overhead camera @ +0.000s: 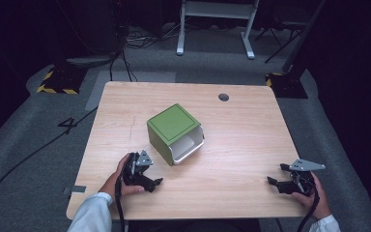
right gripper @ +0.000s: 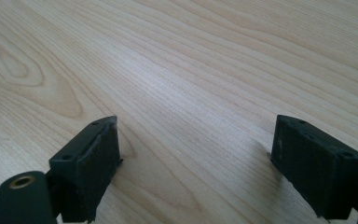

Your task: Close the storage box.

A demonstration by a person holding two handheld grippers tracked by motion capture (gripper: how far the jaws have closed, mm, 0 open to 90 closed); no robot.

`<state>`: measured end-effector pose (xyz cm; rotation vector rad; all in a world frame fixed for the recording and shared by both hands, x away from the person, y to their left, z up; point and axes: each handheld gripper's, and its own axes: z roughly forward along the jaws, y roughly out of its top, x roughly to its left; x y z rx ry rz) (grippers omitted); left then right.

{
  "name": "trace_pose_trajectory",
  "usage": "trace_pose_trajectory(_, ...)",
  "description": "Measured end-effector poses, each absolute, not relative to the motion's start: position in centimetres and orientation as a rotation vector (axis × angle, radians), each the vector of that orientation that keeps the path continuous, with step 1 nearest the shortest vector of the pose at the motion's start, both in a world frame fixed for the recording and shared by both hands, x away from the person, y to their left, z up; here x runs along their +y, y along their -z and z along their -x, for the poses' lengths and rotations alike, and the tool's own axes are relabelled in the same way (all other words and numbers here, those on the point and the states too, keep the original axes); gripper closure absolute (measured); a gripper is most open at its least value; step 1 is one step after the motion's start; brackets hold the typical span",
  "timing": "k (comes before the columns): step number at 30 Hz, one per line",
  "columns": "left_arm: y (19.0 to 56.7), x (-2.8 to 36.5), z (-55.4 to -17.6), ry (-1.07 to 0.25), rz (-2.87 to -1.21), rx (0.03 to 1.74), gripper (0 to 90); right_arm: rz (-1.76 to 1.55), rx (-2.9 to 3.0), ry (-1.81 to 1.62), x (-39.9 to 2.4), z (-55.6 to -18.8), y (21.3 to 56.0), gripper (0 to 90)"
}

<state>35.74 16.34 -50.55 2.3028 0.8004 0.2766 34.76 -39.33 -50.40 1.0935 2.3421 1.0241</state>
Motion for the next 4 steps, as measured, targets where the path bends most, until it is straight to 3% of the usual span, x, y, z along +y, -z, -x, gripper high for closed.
trace_pose_trajectory(4, 50.55, 16.34, -35.74, -0.276, -2.302, 0.800, 0.2, -1.092, 2.342, -1.023, -39.33, -34.75, 50.39, 15.3)
